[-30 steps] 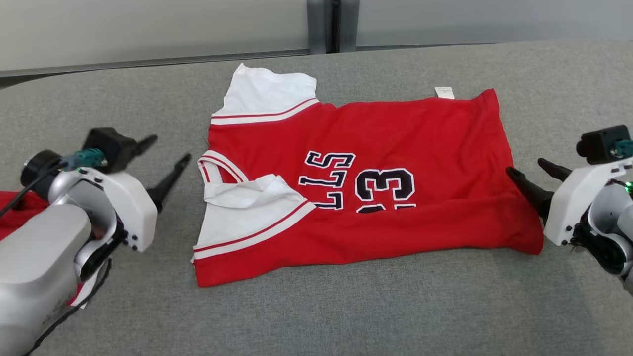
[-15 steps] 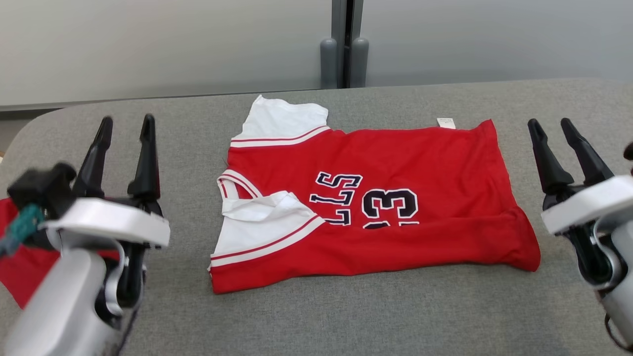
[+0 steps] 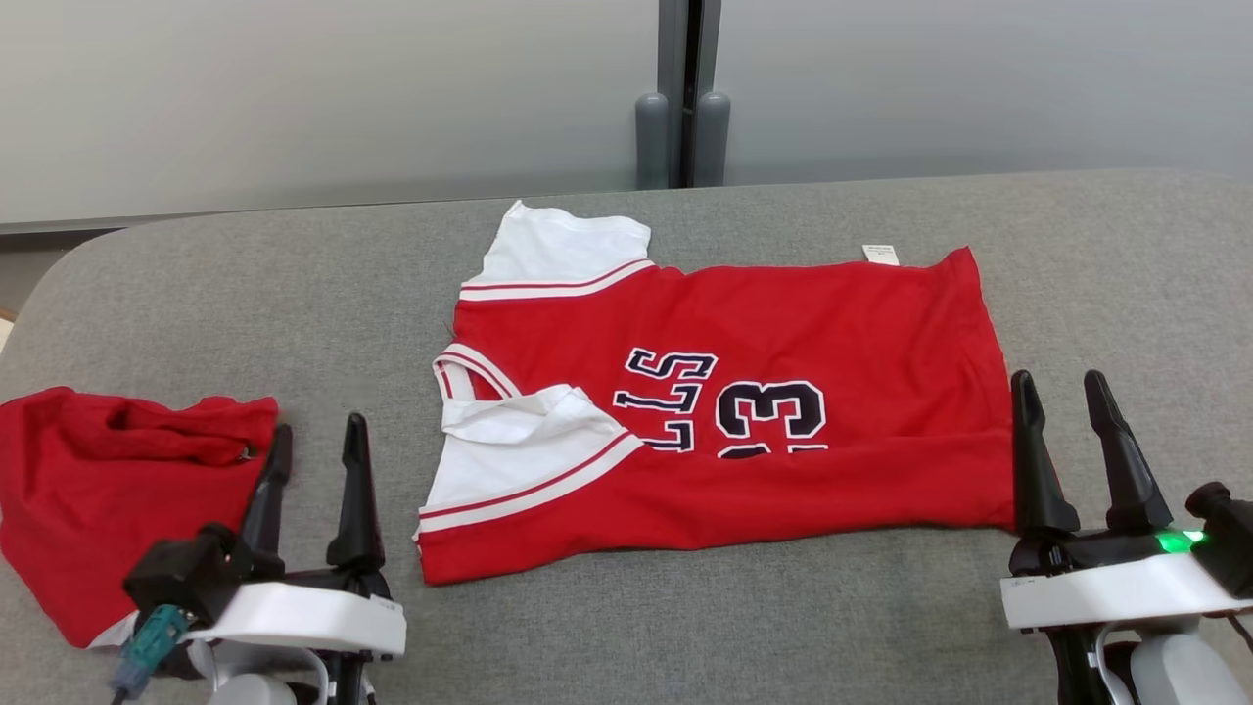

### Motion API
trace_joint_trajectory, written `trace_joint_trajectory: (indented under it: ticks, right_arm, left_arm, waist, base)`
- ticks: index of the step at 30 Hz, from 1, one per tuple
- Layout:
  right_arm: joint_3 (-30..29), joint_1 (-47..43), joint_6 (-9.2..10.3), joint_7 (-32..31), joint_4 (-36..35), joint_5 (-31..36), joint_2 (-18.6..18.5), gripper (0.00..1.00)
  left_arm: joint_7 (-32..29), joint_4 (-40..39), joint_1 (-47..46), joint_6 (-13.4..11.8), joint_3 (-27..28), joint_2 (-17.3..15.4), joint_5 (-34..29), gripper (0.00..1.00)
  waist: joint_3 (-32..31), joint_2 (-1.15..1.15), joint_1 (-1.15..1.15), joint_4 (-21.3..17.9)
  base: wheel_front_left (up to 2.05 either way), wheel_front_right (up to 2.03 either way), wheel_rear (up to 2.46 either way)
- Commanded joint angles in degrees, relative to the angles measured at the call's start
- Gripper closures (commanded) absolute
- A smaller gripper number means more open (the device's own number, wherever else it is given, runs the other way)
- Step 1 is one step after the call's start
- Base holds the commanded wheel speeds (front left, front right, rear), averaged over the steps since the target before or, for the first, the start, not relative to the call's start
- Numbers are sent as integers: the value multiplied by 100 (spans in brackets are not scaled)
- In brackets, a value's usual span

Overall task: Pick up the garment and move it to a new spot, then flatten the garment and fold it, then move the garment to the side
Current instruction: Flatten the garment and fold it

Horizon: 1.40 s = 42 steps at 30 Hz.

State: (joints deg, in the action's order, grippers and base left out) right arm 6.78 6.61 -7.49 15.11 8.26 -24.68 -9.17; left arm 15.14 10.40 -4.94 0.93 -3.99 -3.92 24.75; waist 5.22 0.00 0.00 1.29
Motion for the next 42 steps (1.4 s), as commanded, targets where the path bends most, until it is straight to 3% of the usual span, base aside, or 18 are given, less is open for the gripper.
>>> trace_joint_trajectory:
  ticks: [1, 5, 9, 13, 20, 25, 26, 27, 34, 42]
  right_arm:
    - [-74, -83, 0, 5, -64, 19, 61, 0]
    - [-197, -178, 0, 5, -138, 76, 204, 0]
    - [-204, -191, 0, 6, -37, 111, 154, 0]
    - [-179, -202, 0, 6, 2, 25, 108, 0]
    - [-149, -291, 0, 6, -28, -22, -67, 0]
    - [-134, -324, 0, 6, 1, 74, -149, 0]
    - [-175, -330, 0, 6, 55, 145, -175, 0]
    - [-218, -320, 0, 6, 90, 170, -167, 0]
    - [-447, -116, 0, -102, 1023, 198, -93, 0]
    - [-609, 411, 0, -499, 2203, -391, 55, 0]
  left_arm:
    - [-2, 91, -8, 73, 28, 23, -88, 0]
    - [-1, 649, -114, 213, -85, 61, -427, 0]
    - [0, 1549, -246, 83, -325, 71, -762, 0]
    - [-104, 2369, -497, -62, -435, 79, -794, 0]
    - [-131, 3079, -772, -186, -455, 78, -763, 0]
    - [-215, 3513, -914, -31, -555, 83, -730, 0]
    - [-287, 3659, -953, 35, -641, 91, -746, 69]
    - [-297, 3702, -975, 72, -674, 98, -745, 100]
    - [-29, 3316, -1212, -65, -592, 59, -760, 100]
    - [7, 2477, -1056, -88, -535, -7, -929, 100]
  waist:
    - [23, 0, 0, -22]
    - [65, 0, 0, -88]
    - [84, 0, 0, -185]
    - [118, 0, 0, -286]
    - [172, 0, 0, -409]
    - [193, 0, 0, -482]
    - [189, 0, 0, -496]
    - [186, 0, 0, -498]
    - [186, 0, 0, -380]
    - [277, 0, 0, -122]
  base:
    - [0, 0, 0]
    - [0, 0, 0]
    - [0, 0, 0]
    - [0, 0, 0]
    - [0, 0, 0]
    - [0, 0, 0]
    - [0, 0, 0]
    - [0, 0, 0]
    - [0, 0, 0]
    - [0, 0, 0]
